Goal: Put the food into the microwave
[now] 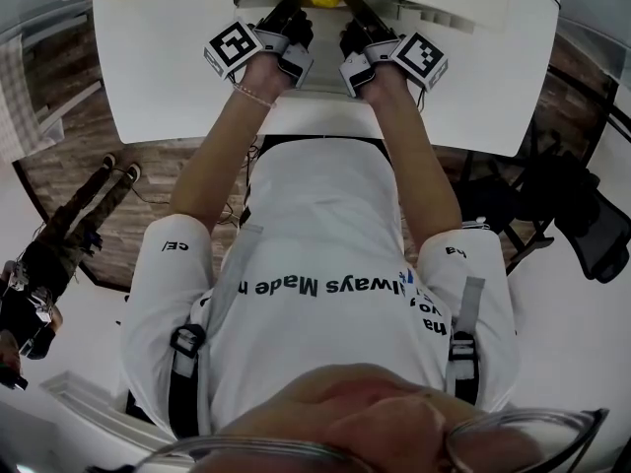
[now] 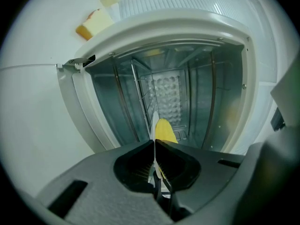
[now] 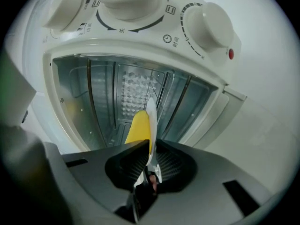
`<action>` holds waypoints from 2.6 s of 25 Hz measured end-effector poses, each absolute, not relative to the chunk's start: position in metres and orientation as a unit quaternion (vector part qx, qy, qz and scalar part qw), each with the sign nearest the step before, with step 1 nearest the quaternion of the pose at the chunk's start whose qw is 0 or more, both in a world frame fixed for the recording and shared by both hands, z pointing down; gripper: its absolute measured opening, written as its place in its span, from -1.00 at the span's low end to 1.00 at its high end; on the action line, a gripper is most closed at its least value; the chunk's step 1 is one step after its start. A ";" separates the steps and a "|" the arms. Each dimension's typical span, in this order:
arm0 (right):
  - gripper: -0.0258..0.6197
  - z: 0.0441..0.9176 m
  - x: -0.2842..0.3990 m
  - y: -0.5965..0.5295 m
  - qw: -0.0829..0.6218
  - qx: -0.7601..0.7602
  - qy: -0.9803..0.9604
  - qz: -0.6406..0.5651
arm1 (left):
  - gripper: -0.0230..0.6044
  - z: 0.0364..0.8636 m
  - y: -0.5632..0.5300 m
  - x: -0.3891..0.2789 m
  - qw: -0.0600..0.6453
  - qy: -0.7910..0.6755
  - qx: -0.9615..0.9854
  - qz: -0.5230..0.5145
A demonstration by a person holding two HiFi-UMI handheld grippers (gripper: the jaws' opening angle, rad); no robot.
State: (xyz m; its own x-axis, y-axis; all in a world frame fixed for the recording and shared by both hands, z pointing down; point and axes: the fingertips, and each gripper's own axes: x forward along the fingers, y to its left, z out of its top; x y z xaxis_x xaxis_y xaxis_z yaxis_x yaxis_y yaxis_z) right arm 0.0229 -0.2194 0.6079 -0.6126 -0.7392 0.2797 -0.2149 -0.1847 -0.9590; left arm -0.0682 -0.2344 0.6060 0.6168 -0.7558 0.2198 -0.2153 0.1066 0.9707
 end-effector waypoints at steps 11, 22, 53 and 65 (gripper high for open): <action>-0.85 0.605 0.020 -0.214 0.209 -0.384 0.602 -0.668 | -0.87 0.604 -0.240 -0.068 0.637 -0.385 0.631 -0.218; -0.85 0.604 0.020 -0.225 0.219 -0.387 0.603 -0.662 | -0.87 0.603 -0.251 -0.068 0.641 -0.381 0.631 -0.214; -0.83 0.607 0.022 -0.240 0.205 -0.396 0.619 -0.647 | -0.87 0.602 -0.250 -0.073 0.637 -0.383 0.632 -0.220; -0.83 0.570 0.040 -0.214 0.148 -0.405 0.691 -0.581 | -0.87 0.557 -0.214 -0.076 0.596 -0.375 0.676 -0.219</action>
